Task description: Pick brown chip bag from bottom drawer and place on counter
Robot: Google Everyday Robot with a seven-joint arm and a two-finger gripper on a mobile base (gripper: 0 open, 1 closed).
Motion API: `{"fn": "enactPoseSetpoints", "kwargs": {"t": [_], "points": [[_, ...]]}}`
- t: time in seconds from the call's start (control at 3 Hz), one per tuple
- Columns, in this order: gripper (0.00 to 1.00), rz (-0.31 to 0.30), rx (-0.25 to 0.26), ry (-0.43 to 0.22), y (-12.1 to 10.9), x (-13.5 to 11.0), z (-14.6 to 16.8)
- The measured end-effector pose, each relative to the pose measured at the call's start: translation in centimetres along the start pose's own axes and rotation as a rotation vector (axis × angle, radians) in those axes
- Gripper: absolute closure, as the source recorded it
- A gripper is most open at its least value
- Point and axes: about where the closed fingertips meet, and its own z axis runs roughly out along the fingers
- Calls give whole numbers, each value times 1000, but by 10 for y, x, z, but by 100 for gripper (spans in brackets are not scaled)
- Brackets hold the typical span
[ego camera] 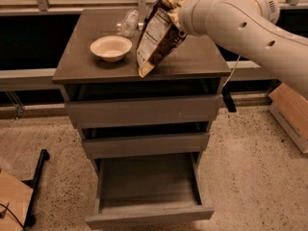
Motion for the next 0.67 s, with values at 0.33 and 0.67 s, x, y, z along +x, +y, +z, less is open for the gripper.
{"fn": "enactPoseSetpoints", "kwargs": {"t": [0.33,0.67], "points": [[78,6,-4,0,0,0,4],[55,5,-6,-1,2,-1,4]]}}
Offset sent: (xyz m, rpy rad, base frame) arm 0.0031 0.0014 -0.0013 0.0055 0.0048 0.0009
